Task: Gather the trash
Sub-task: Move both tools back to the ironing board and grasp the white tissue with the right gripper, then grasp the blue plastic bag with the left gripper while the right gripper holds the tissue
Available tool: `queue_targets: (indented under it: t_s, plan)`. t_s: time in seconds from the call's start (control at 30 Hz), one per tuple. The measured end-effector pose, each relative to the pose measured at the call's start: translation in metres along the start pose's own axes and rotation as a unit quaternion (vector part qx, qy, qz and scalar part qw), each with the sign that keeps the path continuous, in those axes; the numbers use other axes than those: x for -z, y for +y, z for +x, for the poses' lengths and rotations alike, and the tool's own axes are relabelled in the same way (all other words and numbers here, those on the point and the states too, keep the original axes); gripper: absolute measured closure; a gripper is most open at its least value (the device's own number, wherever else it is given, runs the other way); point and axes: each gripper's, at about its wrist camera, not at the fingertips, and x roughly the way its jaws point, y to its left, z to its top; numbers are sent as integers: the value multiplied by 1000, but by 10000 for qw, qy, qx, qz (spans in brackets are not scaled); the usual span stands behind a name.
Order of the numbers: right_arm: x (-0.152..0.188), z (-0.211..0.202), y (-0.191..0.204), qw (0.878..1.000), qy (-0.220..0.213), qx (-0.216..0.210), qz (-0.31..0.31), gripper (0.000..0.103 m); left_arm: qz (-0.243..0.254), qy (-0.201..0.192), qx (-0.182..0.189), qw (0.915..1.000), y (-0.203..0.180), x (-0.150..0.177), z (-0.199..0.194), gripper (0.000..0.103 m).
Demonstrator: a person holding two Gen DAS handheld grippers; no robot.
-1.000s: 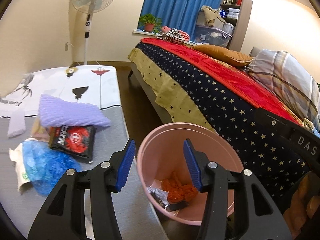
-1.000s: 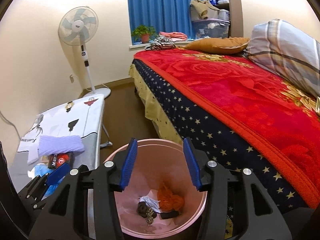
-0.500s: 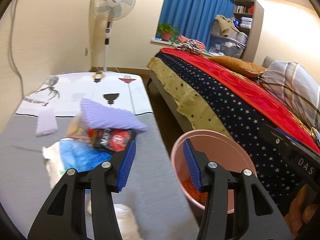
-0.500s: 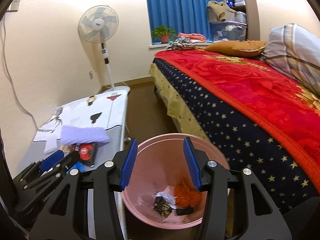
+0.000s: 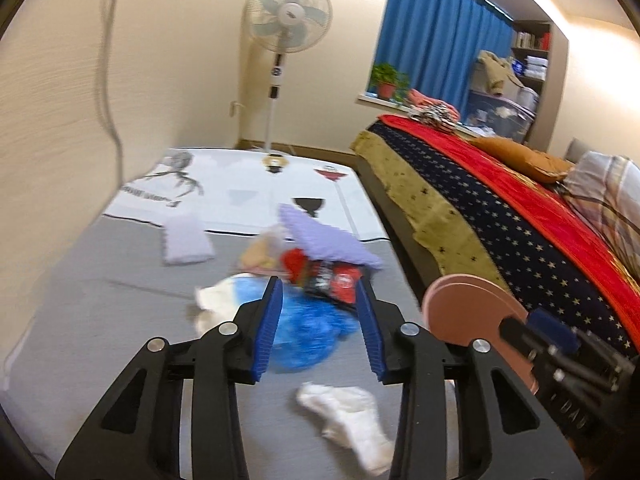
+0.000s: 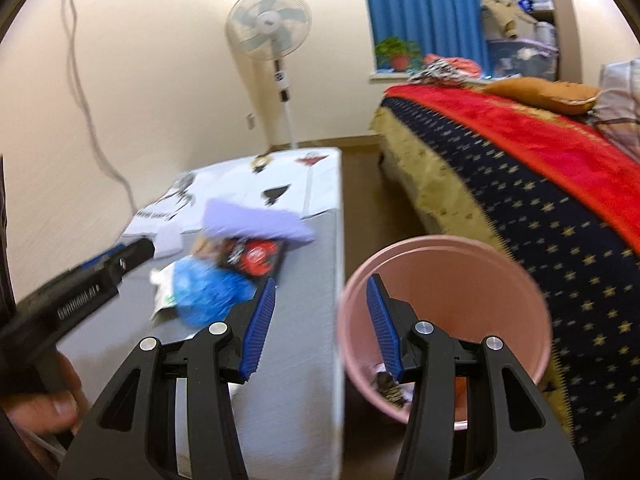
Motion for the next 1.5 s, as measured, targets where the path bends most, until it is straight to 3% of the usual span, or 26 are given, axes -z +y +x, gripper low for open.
queue_targets:
  t_s: [0.23,0.43,0.57,0.6,0.7,0.8,1.13,1.5]
  plan:
    - [24,21,35,9976,430,-452,-292,55,-232,-61,-309,9992,26,2,-15,67]
    - [47,52,58,9862,1206,-1066,-386,51,-404,7,-499,9979,43,7,-17,67]
    - [61,69,64,9798,1635,-1068,-426,52,-471,70,-573,9972,48,10,-11,67]
    - [63,73,63,9790,1706,-1044,-403,56,-482,85,-576,9971,48,11,-10,66]
    - [61,76,63,9799,1672,-1008,-415,74,-535,145,-534,9970,48,13,-2,67]
    - [59,77,63,9817,1582,-948,-471,80,-523,219,-509,9971,46,15,7,67]
    - [41,88,45,9900,1292,-93,-562,83,-601,628,-326,9957,40,21,48,66]
    - [35,97,42,9902,1236,35,-650,83,-696,1099,-410,9907,41,23,90,66]
